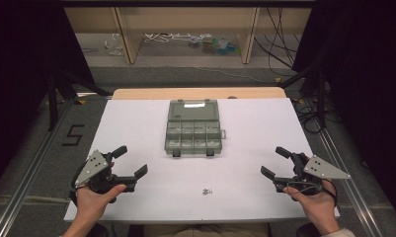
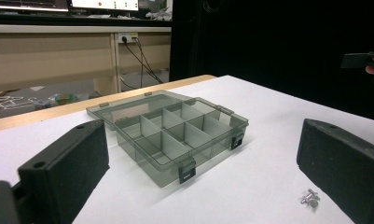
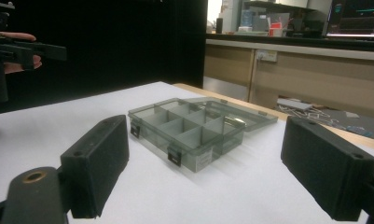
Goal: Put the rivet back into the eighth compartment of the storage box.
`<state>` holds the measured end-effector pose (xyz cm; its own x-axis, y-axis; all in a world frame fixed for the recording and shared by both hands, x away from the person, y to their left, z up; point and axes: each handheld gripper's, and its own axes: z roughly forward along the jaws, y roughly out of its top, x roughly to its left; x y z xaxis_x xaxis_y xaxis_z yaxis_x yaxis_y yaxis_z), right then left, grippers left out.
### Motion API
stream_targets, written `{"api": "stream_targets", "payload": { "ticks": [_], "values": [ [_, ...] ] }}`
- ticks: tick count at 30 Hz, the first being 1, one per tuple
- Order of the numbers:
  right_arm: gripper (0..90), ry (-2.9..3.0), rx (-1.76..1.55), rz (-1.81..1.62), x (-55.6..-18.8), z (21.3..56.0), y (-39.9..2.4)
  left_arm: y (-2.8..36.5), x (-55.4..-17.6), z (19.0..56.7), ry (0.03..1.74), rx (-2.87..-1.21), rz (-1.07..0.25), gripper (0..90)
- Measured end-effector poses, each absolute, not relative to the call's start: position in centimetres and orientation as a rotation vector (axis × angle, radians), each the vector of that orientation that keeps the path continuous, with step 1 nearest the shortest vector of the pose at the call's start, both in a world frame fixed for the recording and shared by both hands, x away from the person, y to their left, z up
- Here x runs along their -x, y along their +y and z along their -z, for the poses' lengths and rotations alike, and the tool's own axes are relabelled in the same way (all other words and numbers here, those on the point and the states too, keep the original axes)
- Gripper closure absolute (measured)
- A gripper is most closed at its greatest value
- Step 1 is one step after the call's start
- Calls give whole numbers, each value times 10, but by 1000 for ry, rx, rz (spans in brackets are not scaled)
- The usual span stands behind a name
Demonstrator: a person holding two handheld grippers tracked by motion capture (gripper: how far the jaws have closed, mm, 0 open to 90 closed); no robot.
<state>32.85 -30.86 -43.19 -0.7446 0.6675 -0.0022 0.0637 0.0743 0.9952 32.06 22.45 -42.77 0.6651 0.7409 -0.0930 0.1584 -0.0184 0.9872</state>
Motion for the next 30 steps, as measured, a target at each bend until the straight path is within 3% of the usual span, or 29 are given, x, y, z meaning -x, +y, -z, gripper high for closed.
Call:
{"api": "stream_targets", "payload": {
  "ticks": [16, 30],
  "values": [
    [164, 1923, -759, -1692, -326, 431, -307, 202, -324, 417, 621, -1712, -547, 71],
    [170, 1945, -731, -1689, -326, 431, -305, 118, -346, 412, 372, -2076, -406, 221]
  ]
}}
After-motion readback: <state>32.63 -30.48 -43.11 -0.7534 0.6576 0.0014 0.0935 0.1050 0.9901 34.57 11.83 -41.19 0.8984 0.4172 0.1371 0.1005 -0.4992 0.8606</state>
